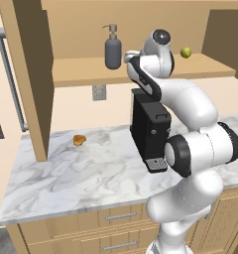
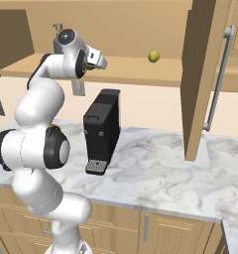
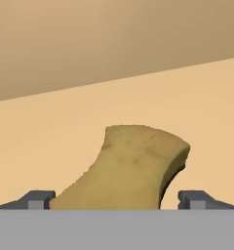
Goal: Pick the soap dispenser and sponge from the cabinet and place them on the counter.
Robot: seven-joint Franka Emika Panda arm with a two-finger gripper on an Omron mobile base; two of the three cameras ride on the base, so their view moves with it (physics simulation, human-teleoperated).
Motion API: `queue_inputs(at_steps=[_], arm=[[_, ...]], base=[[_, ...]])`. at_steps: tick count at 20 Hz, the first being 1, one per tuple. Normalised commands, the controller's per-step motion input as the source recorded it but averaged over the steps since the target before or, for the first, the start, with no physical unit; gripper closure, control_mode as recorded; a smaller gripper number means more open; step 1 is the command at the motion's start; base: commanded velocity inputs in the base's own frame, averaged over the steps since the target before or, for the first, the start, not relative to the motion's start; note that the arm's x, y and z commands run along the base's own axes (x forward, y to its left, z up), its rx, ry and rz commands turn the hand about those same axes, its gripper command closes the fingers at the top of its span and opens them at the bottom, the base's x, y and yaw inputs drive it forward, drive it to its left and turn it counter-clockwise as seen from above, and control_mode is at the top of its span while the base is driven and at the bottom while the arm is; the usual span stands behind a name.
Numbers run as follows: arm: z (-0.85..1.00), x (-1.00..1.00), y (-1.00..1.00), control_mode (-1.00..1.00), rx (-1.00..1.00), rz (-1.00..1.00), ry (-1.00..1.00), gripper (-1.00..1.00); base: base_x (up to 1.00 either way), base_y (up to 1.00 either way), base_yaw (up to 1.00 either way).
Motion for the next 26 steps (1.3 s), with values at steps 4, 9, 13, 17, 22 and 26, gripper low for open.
queue_inputs(at_steps=[4,9,13,17,22,26], arm=[[-0.09,0.0,0.01,-1.0,-0.01,0.0,0.0,1.0],[0.0,0.0,0.0,-1.0,0.0,0.0,0.0,1.0],[0.0,0.0,0.0,-1.0,0.0,0.0,0.0,1.0],[0.08,-0.1,0.0,-1.0,0.0,0.0,-0.01,1.0],[0.2,-0.49,0.01,-1.0,0.0,0.02,-0.02,1.0],[0.2,-0.63,0.01,-1.0,0.0,0.01,-0.03,1.0]], base=[[0.0,0.0,0.0],[0.0,0.0,0.0],[0.0,0.0,0.0],[0.0,0.0,0.0],[0.0,0.0,0.0],[0.0,0.0,0.0]])
